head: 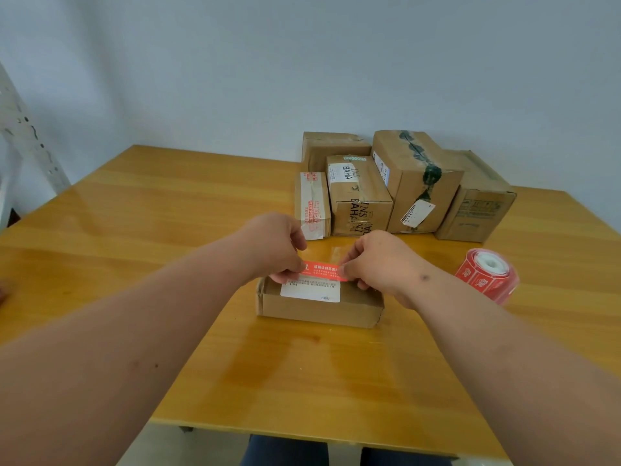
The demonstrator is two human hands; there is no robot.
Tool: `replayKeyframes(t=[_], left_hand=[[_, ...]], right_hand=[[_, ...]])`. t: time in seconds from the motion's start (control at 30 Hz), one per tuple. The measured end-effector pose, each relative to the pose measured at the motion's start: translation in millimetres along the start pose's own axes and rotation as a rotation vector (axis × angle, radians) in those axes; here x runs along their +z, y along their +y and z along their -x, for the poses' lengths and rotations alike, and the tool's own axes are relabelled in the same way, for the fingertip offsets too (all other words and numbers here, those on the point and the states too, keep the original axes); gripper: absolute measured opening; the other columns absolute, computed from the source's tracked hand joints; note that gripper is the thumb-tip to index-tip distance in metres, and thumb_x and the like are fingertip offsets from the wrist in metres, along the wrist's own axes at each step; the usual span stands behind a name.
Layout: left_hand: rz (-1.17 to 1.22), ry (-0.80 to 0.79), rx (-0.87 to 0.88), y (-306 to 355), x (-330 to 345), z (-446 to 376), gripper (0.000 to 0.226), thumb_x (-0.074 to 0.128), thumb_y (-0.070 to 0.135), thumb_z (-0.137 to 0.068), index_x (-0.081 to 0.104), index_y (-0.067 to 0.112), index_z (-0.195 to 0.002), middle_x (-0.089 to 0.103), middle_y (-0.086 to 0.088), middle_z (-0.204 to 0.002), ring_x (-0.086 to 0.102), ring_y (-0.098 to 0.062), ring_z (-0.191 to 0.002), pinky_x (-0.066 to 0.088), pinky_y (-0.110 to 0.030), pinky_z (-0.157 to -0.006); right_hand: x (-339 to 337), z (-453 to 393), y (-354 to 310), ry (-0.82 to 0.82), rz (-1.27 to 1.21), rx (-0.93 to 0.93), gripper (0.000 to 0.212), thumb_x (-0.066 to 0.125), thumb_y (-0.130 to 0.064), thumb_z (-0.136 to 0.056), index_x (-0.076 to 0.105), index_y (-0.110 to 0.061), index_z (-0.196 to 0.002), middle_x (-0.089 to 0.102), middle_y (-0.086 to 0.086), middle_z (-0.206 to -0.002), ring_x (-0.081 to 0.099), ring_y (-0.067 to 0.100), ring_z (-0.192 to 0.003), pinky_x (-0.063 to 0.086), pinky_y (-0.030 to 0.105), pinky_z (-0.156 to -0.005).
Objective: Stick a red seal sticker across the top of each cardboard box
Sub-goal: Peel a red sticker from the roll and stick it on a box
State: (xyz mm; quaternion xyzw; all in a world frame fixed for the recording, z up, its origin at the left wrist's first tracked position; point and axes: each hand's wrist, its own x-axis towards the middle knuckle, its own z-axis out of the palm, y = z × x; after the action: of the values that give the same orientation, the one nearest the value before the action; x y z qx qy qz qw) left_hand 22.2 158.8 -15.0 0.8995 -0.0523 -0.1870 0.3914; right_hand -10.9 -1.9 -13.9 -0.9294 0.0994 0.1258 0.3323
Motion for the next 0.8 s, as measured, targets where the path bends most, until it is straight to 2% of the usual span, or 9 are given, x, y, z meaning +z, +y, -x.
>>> replayKeyframes(t=[0.17,0.33,0.57,0.7,0.8], left_hand=[[-0.054,-0.013,-0.006,5,1,0,0.023,0.070,-0.003,-0.083,0.058,0.013,-0.095,0.065,-0.012,-0.092,0.072,-0.024,-0.073,0.060,-0.030,-0.062],[-0.101,-0.015,-0.009,6,1,1,0.026,0.070,-0.002,-0.082,0.059,0.015,-0.097,0.066,-0.009,-0.091,0.073,-0.024,-0.076,0.061,-0.033,-0.070],[-0.256,0.004,0.000,12,5,1,0.029,0.071,0.004,-0.084,0.059,0.016,-0.106,0.067,-0.006,-0.096,0.074,-0.021,-0.077,0.061,-0.034,-0.076],[-0.307,0.021,-0.007,14,8,-1,0.031,0.071,0.002,-0.083,0.057,0.018,-0.106,0.071,-0.008,-0.088,0.073,-0.021,-0.077,0.062,-0.032,-0.070],[-0.295,0.010,-0.025,15,9,0,0.037,0.070,-0.003,-0.081,0.055,0.017,-0.108,0.070,-0.010,-0.085,0.071,-0.021,-0.073,0.062,-0.033,-0.068]], right_hand=[[-2,-1,-2,-0.037,0.014,0.027,0.016,0.064,-0.009,-0.086,0.068,-0.004,-0.101,0.072,0.018,-0.101,0.056,0.019,-0.069,0.047,0.030,-0.067],[-7,3,-3,-0.077,-0.034,0.033,0.023,0.068,-0.002,-0.081,0.057,-0.016,-0.094,0.069,0.014,-0.099,0.055,0.017,-0.067,0.048,0.028,-0.065],[-3,4,-6,-0.067,0.010,0.015,0.030,0.066,0.000,-0.081,0.054,-0.014,-0.105,0.065,0.009,-0.091,0.054,0.017,-0.068,0.046,0.027,-0.061],[-2,2,-7,-0.072,0.051,0.020,0.029,0.065,-0.001,-0.083,0.056,-0.012,-0.108,0.068,0.013,-0.098,0.054,0.019,-0.071,0.046,0.029,-0.066],[-2,1,-9,-0.076,0.112,0.011,0.031,0.066,-0.001,-0.082,0.062,-0.006,-0.112,0.070,0.015,-0.100,0.055,0.020,-0.072,0.051,0.032,-0.072]])
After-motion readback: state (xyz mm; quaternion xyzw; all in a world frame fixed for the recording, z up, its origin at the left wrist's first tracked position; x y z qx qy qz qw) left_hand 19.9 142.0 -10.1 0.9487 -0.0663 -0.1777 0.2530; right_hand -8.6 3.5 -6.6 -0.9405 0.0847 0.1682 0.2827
